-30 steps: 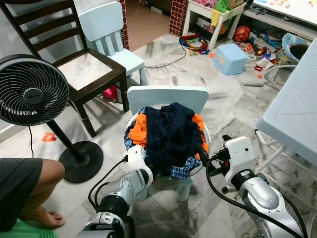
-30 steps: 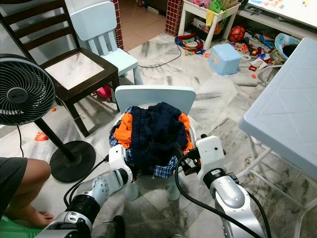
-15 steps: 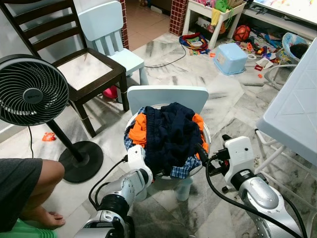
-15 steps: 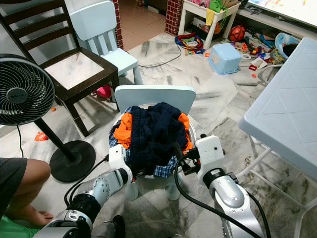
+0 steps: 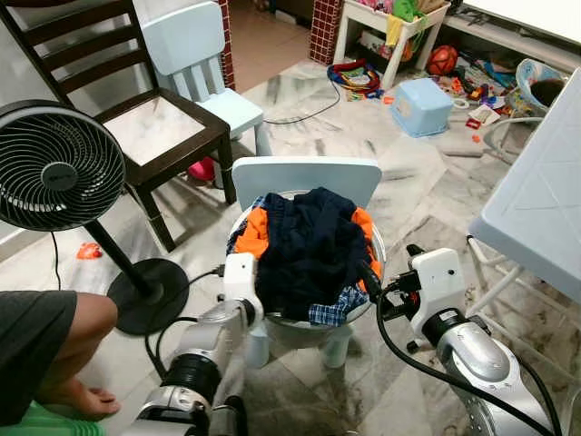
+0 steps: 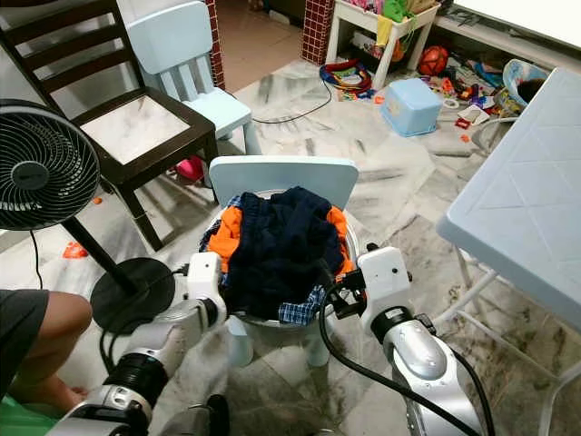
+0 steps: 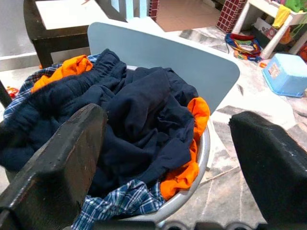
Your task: Hang hanger
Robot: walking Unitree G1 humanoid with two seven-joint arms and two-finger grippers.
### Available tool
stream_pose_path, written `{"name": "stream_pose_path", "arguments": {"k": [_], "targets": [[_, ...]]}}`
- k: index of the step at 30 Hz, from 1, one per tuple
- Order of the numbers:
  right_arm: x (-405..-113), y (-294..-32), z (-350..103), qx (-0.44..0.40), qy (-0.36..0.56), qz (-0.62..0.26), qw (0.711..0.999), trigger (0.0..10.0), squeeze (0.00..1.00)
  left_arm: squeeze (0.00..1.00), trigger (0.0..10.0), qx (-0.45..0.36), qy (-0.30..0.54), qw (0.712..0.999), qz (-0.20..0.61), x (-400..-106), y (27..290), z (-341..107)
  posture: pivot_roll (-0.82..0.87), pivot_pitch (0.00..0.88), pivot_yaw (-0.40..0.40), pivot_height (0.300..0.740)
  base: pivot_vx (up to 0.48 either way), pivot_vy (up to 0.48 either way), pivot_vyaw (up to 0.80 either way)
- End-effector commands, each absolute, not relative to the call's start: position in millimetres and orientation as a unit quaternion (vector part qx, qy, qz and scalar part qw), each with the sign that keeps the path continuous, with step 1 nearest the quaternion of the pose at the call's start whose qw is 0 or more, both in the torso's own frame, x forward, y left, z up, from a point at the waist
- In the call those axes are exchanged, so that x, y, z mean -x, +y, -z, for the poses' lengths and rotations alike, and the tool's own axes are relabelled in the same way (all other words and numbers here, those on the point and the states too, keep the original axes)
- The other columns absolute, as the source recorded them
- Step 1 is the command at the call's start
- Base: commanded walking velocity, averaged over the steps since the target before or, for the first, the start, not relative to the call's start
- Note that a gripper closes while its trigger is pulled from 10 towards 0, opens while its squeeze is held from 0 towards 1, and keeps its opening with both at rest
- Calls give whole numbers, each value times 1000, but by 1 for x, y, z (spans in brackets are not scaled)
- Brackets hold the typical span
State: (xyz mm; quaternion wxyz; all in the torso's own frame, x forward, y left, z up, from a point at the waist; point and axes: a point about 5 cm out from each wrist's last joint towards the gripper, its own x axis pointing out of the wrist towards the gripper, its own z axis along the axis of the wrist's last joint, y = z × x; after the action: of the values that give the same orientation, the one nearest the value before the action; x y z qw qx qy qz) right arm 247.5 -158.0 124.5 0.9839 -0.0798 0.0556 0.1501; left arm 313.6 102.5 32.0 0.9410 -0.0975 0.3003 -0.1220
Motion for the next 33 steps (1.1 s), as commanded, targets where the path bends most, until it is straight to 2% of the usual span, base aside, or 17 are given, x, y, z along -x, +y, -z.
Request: {"name": "stream_pose_path", "arguments": {"k": [1, 5, 8, 9, 12, 13, 18, 21, 25, 26, 27, 30, 33], "targets": [[-248, -158, -124, 86, 56, -150, 983, 10000, 0, 0, 0, 82, 290, 945, 123, -314, 104, -34, -77, 137, -10, 740, 0, 0, 0], [-248, -157, -123, 84, 55, -153, 983, 10000, 0, 0, 0, 24, 245, 963, 108, -316, 130, -48, -68, 130, -8, 740, 0, 0, 0], [-248, -157, -122, 84, 56, -152, 983, 10000, 0, 0, 0, 13, 237, 966, 103, -313, 143, -52, -60, 128, -5, 740, 0, 0, 0], [-248, -158, -121, 85, 57, -152, 983, 10000, 0, 0, 0, -4, 231, 968, 99, -310, 156, -54, -60, 128, -5, 740, 0, 0, 0], [-248, -157, -120, 84, 58, -152, 983, 10000, 0, 0, 0, -42, 215, 971, 97, -309, 175, -59, -51, 124, -2, 740, 0, 0, 0], [-248, -157, -120, 84, 58, -152, 983, 10000, 0, 0, 0, -42, 215, 971, 97, -309, 175, -59, -51, 124, -2, 740, 0, 0, 0], [-246, -156, -117, 84, 62, -158, 982, 10000, 0, 0, 0, -194, 163, 959, 129, -319, 195, -81, -48, 124, -2, 740, 0, 0, 0], [-245, -159, -116, 86, 63, -154, 982, 10000, 0, 0, 0, -184, 152, 967, 90, -332, 213, -98, -55, 123, 0, 740, 0, 0, 0], [-245, -161, -116, 87, 65, -150, 983, 10000, 0, 0, 0, -239, 129, 960, 67, -340, 230, -112, -57, 123, 4, 740, 0, 0, 0], [-245, -161, -116, 87, 65, -150, 983, 10000, 0, 0, 0, -239, 129, 960, 67, -340, 230, -112, -57, 123, 4, 740, 0, 0, 0], [-245, -160, -115, 87, 65, -150, 983, 10000, 0, 0, 0, -277, 112, 952, 62, -347, 234, -121, -60, 123, 5, 740, 0, 0, 0], [-244, -158, -115, 85, 64, -151, 983, 10000, 0, 0, 0, -322, 86, 940, 68, -357, 231, -133, -60, 123, 5, 740, 0, 0, 0], [-244, -158, -115, 85, 65, -150, 983, 10000, 0, 0, 0, -370, 58, 921, 109, -366, 211, -139, -74, 124, 5, 740, 0, 0, 0]]}}
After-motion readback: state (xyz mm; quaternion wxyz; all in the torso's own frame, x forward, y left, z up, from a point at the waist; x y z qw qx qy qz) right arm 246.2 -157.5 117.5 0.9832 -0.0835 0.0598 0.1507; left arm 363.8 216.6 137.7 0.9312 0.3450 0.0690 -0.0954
